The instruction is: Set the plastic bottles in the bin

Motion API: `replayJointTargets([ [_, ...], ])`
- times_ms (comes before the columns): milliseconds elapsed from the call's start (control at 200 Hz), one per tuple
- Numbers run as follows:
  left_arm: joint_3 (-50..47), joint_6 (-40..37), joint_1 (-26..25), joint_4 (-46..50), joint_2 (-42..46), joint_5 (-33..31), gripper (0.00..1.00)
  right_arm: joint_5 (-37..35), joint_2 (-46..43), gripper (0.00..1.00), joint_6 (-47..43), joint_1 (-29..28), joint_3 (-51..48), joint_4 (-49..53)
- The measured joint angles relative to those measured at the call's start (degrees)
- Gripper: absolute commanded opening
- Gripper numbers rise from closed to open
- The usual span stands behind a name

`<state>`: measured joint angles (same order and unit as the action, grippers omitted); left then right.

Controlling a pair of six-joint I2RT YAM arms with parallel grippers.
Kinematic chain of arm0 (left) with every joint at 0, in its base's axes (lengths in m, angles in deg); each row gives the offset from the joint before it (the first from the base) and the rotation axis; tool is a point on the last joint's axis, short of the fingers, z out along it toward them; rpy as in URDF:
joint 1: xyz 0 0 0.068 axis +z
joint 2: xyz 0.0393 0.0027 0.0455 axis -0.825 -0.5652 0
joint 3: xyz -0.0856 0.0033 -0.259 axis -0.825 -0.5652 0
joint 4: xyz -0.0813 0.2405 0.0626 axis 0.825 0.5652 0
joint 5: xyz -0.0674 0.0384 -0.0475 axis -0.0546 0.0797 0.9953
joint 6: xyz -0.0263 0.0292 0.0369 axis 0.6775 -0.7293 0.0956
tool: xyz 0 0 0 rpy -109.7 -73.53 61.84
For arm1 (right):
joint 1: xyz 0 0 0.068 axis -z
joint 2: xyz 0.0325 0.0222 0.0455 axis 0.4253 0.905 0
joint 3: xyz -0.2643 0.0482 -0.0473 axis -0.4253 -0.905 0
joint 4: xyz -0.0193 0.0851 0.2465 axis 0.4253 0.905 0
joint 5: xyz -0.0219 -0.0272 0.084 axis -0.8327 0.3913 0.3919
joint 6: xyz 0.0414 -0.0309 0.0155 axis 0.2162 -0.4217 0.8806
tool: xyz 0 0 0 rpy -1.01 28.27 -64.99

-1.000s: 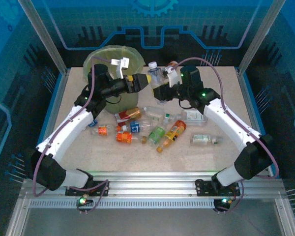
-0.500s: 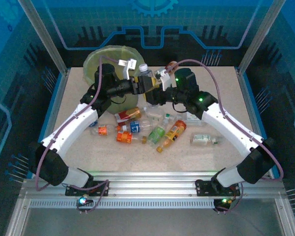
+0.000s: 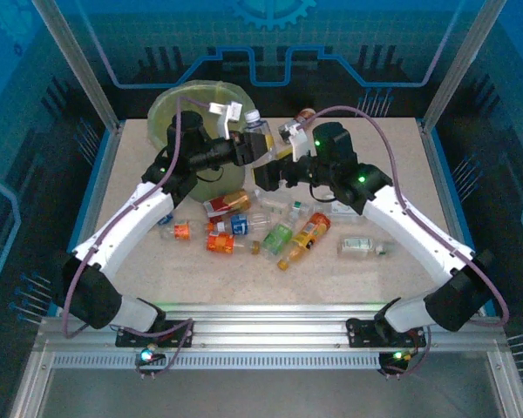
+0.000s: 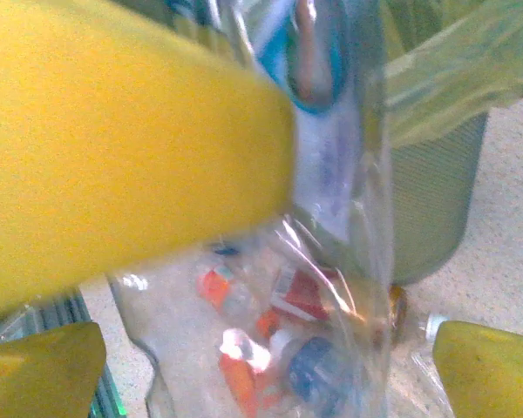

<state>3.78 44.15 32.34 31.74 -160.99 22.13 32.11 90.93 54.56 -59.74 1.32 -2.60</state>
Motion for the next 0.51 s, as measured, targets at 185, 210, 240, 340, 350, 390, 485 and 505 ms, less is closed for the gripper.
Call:
replayJointTargets([
  [185,6.47,-4.57,1.18,3.32,0.00,-4.37,0.45,-5.97,-4.57,1.00,1.05,-0.02,0.00,5.95],
  [210,7.13,-5.05,1.60,3.34,0.00,-4.79,0.45,-7.04,-5.40,1.00,1.22,-0.02,0.00,6.71],
  [240,8.00,-5.51,2.27,3.41,0.00,-5.27,0.45,-8.41,-6.29,1.00,1.60,-0.02,0.00,7.82],
  [340,10.51,-6.05,6.12,3.32,-0.02,-6.62,0.45,-14.14,-9.38,1.00,2.95,0.00,0.00,12.17],
  [350,10.75,-6.05,6.60,3.32,-0.04,-6.82,0.45,-14.78,-9.68,1.00,3.15,0.00,0.00,12.74],
  [390,11.54,-6.03,8.50,3.19,-0.17,-7.48,0.45,-16.52,-10.38,1.00,3.58,0.02,0.00,14.29],
  [485,13.51,-6.03,12.50,3.08,-1.33,-8.70,0.44,-21.31,-11.26,1.00,5.55,0.72,0.02,19.28],
  [505,13.88,-6.03,13.33,3.08,-1.73,-9.07,0.45,-22.12,-11.30,1.00,5.97,0.96,0.02,20.35],
])
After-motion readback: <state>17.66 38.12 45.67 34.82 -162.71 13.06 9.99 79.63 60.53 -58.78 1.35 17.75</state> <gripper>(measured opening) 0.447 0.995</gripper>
